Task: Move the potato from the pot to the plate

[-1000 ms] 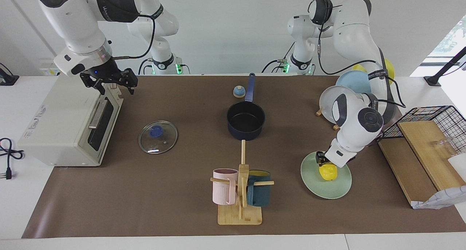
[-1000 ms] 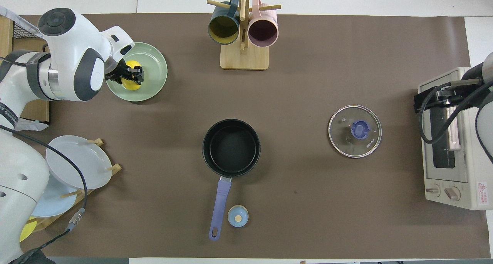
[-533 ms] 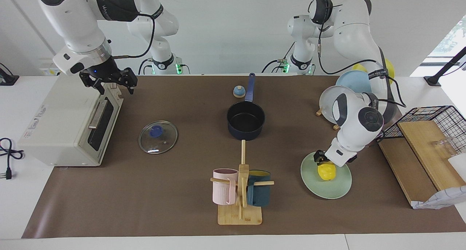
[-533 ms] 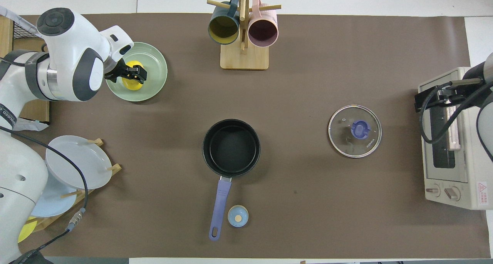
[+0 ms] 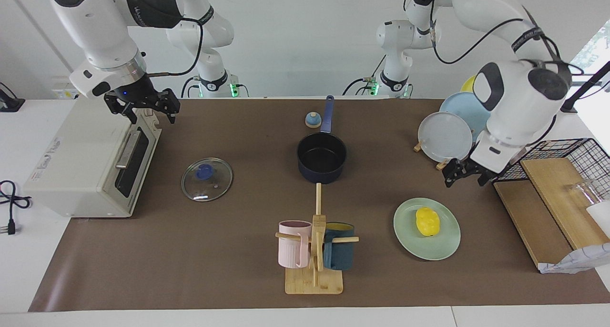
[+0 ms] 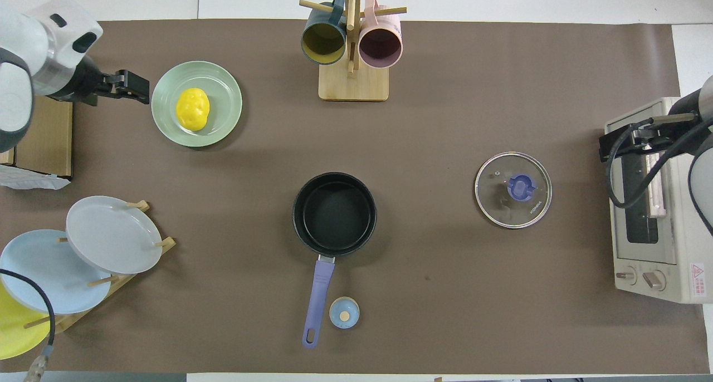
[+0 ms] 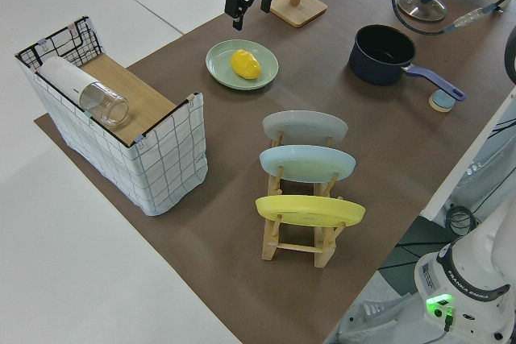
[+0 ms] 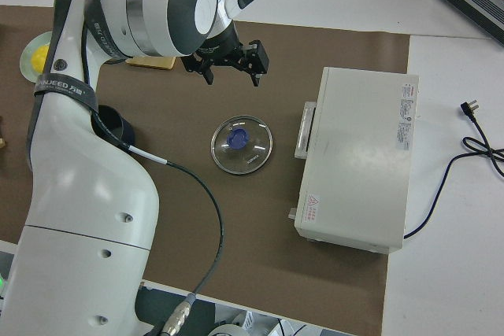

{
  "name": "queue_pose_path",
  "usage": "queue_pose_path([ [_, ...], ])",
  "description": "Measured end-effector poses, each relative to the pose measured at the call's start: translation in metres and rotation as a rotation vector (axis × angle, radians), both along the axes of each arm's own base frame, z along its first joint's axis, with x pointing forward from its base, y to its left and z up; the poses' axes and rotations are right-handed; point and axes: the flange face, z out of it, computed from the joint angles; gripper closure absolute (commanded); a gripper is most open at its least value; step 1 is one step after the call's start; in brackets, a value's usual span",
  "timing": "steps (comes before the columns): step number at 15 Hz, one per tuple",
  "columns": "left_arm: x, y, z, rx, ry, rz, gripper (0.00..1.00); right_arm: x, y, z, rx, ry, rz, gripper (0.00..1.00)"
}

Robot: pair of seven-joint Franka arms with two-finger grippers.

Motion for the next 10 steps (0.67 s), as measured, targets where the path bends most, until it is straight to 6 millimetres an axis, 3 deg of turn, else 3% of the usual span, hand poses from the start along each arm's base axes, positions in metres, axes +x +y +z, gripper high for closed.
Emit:
queue_pose_path([
  [3,-0.05,0.022,0.064,0.003,0.021,0.011,0.0,0.0,-0.002,0.001,-0.001,-0.002,-0.019,0.0],
  [5,-0.08,0.03,0.087,0.005,0.055,0.015,0.0,-0.001,-0.002,0.001,-0.003,-0.004,-0.047,0.0],
  [7,-0.101,0.03,0.092,0.007,0.081,0.014,0.0,-0.001,-0.002,0.001,-0.004,-0.005,-0.061,0.0],
  [10,-0.119,0.026,0.075,0.01,0.124,0.005,0.0,-0.001,-0.002,0.002,-0.004,-0.006,-0.063,0.0],
])
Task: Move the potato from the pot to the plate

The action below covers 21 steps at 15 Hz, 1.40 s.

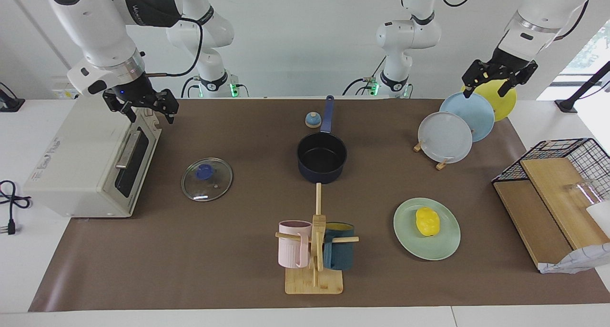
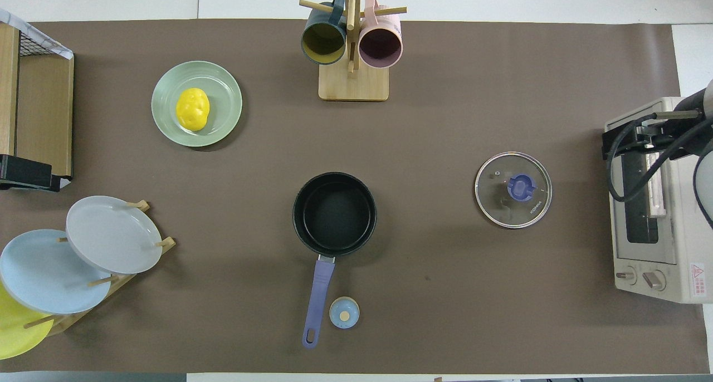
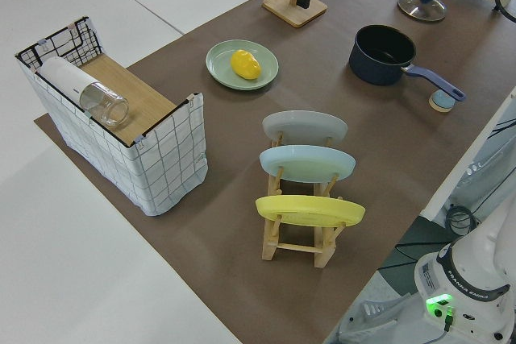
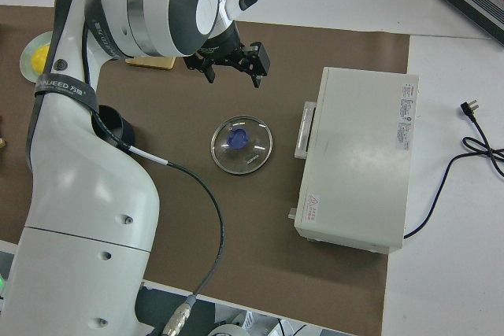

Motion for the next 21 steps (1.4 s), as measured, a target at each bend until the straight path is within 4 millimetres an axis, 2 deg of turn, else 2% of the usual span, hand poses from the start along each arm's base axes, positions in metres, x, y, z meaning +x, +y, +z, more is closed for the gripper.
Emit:
queue_pose_path([
  [3,0.005,-0.003,-0.009,0.0,-0.007,-0.005,0.0,0.0,0.0,0.0,0.0,0.0,0.0,0.0],
  [7,0.03,0.002,0.013,-0.006,-0.064,0.005,0.0,0.0,0.0,0.0,0.0,-0.001,0.0,0.0],
  [9,0.036,0.002,0.017,-0.006,-0.071,0.006,0.0,0.0,0.001,0.001,0.0,-0.001,0.001,0.0],
  [15,0.038,-0.009,-0.013,-0.002,-0.008,-0.001,0.0,-0.001,0.003,0.002,0.0,-0.003,0.005,0.0],
  [21,0.037,-0.015,-0.009,-0.003,-0.02,-0.006,0.0,-0.001,0.003,0.002,0.0,-0.004,0.006,0.0],
])
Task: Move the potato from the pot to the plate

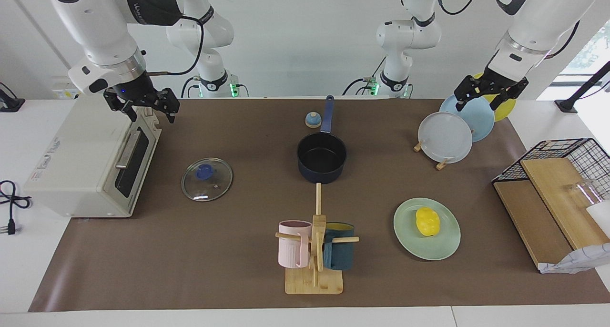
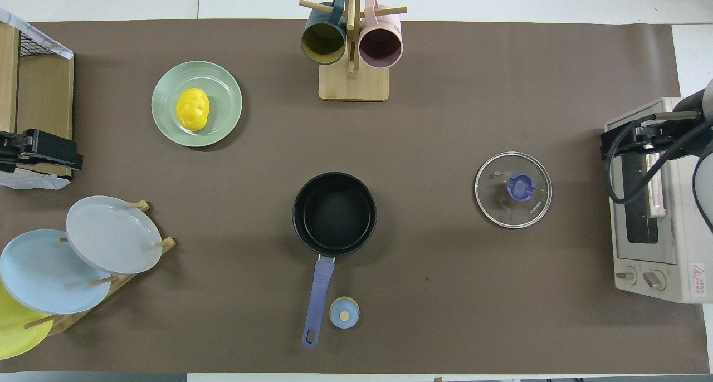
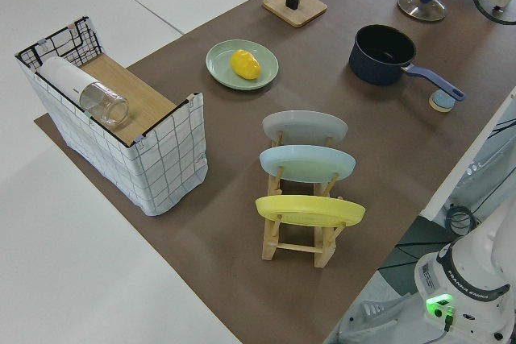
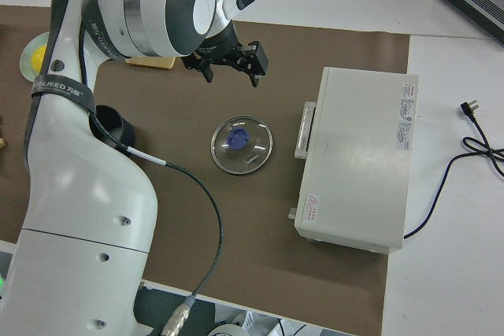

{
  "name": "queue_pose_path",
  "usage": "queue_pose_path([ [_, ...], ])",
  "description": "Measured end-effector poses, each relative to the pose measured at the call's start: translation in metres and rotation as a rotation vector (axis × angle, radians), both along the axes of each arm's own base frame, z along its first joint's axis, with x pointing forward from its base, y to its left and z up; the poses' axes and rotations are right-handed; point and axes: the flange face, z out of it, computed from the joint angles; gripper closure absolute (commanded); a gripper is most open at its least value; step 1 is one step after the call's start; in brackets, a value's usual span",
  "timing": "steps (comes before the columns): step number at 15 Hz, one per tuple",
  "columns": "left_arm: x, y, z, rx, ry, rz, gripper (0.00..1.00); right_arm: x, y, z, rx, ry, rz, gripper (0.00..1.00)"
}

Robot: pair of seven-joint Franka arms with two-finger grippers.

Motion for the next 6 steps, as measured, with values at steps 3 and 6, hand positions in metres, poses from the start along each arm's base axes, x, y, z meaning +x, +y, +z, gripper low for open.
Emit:
queue_pose_path([
  [3,-0.0001,-0.0013,0.0012,0.0,-0.005,-0.002,0.0,0.0,0.001,0.0,0.0,0.0,0.002,0.0],
  [6,0.0007,-0.0034,0.0019,-0.001,-0.014,-0.006,0.0,0.0,0.0012,0.0,0.0,0.0,0.002,0.0],
])
